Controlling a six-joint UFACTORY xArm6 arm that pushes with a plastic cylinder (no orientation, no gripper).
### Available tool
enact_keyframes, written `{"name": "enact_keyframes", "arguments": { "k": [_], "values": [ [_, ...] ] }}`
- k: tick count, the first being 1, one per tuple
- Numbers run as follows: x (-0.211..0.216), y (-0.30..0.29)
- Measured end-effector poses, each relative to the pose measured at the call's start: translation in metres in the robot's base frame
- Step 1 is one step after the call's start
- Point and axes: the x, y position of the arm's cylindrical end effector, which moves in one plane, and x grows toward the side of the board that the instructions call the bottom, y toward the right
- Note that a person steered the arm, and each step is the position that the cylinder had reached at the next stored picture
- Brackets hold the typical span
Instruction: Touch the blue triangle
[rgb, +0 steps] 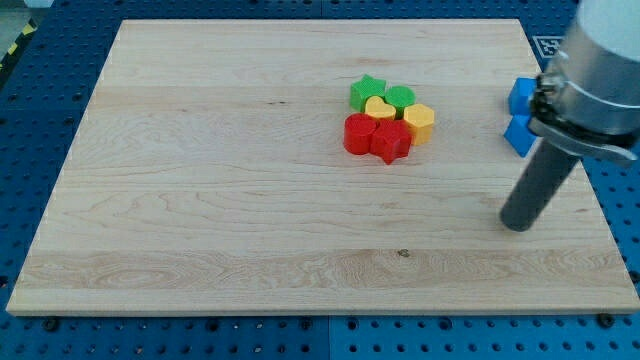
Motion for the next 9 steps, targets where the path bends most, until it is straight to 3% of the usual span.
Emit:
{"name": "enact_keyframes", "arguments": {
  "k": [2,4,5,9],
  "values": [
    [-0.004,0.078],
    [-0.048,0.116],
    [-0.084,0.115],
    [-0.118,0.095]
  ]
}}
